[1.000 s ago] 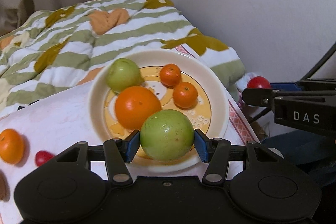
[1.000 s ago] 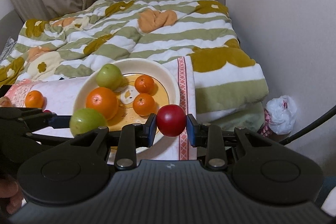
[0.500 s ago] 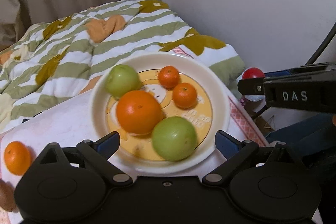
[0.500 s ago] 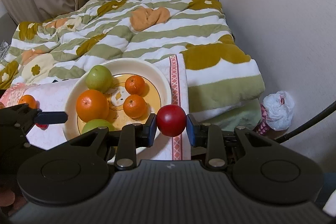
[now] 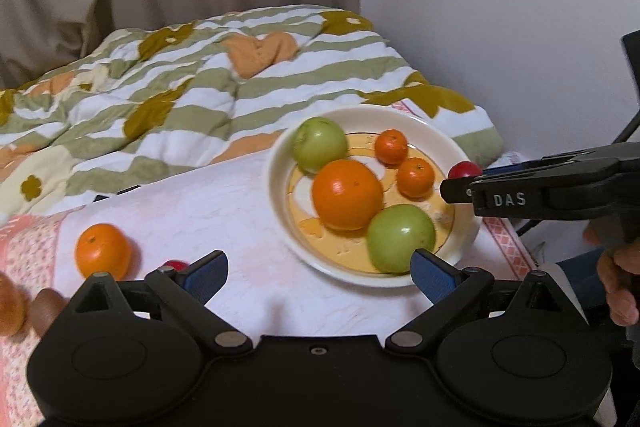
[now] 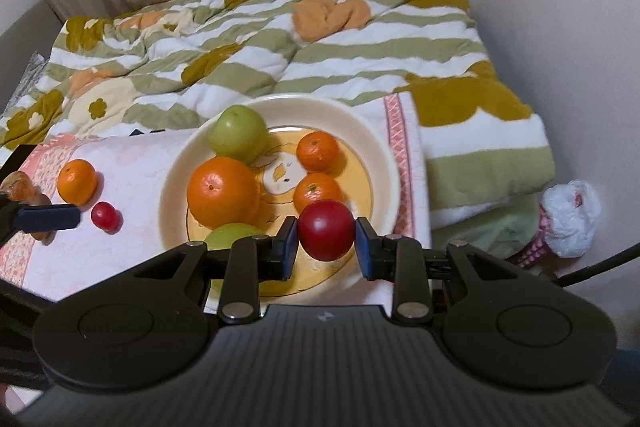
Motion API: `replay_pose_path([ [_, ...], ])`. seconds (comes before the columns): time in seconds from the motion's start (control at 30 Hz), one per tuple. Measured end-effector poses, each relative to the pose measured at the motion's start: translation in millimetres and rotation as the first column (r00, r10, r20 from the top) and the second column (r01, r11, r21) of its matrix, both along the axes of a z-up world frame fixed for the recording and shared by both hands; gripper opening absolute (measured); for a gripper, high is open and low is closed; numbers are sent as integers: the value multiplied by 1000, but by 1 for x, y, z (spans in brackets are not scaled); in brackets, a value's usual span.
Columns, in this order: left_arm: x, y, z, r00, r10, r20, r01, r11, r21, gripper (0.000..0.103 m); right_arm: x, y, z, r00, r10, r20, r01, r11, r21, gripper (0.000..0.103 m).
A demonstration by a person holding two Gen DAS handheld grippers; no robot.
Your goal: Organize fruits
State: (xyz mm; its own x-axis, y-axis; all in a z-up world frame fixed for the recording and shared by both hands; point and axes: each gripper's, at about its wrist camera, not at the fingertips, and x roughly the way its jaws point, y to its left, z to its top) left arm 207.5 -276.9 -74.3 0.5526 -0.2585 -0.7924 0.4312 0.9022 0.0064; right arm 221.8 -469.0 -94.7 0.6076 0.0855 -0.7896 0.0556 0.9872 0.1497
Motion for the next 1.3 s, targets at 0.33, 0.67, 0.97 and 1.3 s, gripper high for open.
replay_pose_path([
  [0.33,-9,17,-1,999,37,12,-37,999,9,100,6,-2,-10,1000,3,2,-4,999,49,66],
  [0.67,-23,21,7,997,66,29,-66,998,4,100,-14,-1,9,997,-36,67,35,999,8,103],
  [0.97,-50,26,30,993,91,77,-91,996,-4,100,-47,3,31,996,-39,76,38,999,11,103],
  [1.3,-94,57,65,972,187,143,-182,982,-43,100,-93,20,69,991,28,129,-26,1000,-15,103],
])
